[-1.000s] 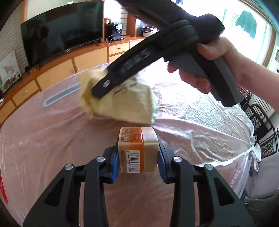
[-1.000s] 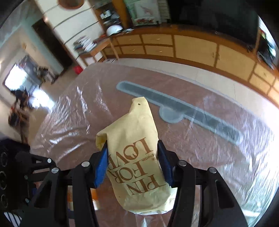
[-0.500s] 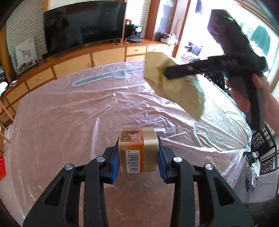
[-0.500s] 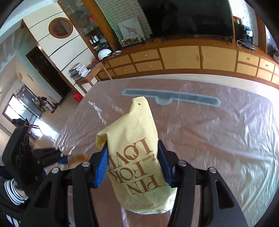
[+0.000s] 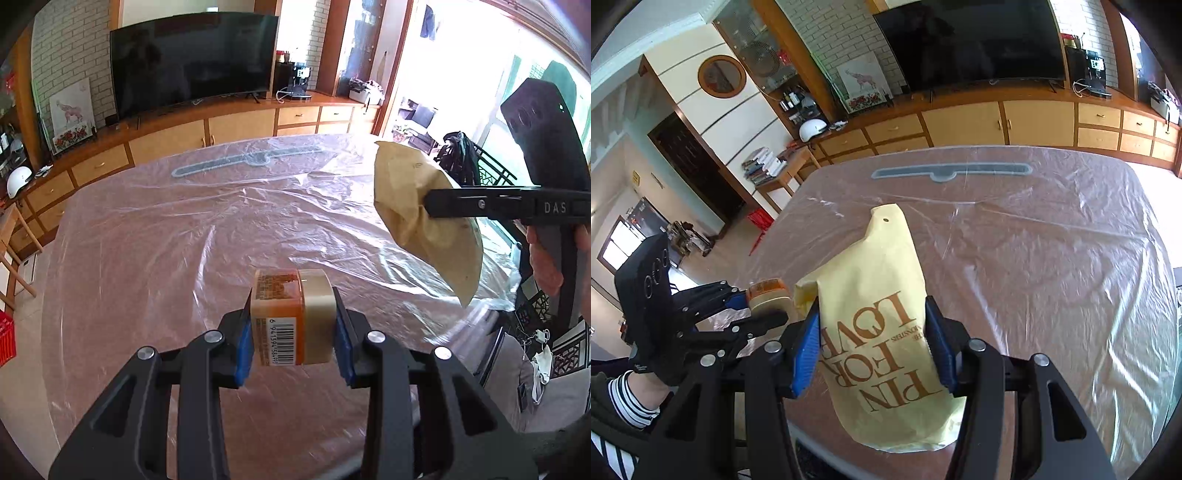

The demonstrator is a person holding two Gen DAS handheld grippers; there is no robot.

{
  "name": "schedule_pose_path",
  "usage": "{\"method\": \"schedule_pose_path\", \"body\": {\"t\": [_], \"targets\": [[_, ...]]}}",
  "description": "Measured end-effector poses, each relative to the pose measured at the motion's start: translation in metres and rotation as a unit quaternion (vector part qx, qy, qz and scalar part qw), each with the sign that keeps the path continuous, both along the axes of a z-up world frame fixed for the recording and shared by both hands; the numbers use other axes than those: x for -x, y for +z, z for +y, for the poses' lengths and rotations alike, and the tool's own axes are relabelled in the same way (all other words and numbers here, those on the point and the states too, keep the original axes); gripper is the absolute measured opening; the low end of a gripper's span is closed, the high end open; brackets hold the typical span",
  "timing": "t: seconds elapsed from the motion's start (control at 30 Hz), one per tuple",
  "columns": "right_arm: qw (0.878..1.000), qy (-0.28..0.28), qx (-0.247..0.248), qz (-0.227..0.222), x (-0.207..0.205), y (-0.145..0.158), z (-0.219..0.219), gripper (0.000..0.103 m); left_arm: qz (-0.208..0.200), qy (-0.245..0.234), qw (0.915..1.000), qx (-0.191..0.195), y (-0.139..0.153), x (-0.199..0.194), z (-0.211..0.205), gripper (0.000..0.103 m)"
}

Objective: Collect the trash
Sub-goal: 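Carry the tape roll and yellow paper bag over the black bin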

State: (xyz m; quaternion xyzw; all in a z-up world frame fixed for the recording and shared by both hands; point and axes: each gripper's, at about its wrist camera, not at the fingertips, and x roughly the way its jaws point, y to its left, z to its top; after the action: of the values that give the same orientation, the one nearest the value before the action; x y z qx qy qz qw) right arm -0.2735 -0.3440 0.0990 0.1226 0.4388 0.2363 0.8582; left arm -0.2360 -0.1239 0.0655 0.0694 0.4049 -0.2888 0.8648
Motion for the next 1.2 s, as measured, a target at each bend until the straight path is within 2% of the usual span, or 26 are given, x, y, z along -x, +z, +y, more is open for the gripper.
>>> {"method": "schedule_pose_path", "body": {"t": [0.27, 0.53, 0.73, 0.97, 1.2], "targets": [[1.000, 0.014, -0.006, -0.014, 0.046, 0.015, -0.002, 0.051, -0.008, -0.008, 0.9999, 0.006, 0.012, 0.042, 0.002, 0.037], [0.999, 0.048, -0.016, -0.010, 0.093, 0.016, 0.006, 0.051, 0.001, -0.021, 0.9998, 0.003, 0.013, 0.086, 0.002, 0.037], [0.997, 0.073, -0.013, 0.016, 0.131, 0.001, 0.015, 0.051, 0.017, -0.037, 0.9992, -0.004, 0.006, 0.117, 0.004, 0.037], [0.995, 0.086, 0.002, 0.050, 0.151, -0.026, 0.022, 0.051, 0.042, -0.052, 0.9974, -0.026, -0.014, 0.139, 0.000, 0.037], [0.991, 0.095, 0.062, 0.071, 0.165, -0.057, 0.042, 0.051, 0.063, -0.062, 0.9948, -0.051, -0.042, 0.148, -0.010, 0.038]]}}
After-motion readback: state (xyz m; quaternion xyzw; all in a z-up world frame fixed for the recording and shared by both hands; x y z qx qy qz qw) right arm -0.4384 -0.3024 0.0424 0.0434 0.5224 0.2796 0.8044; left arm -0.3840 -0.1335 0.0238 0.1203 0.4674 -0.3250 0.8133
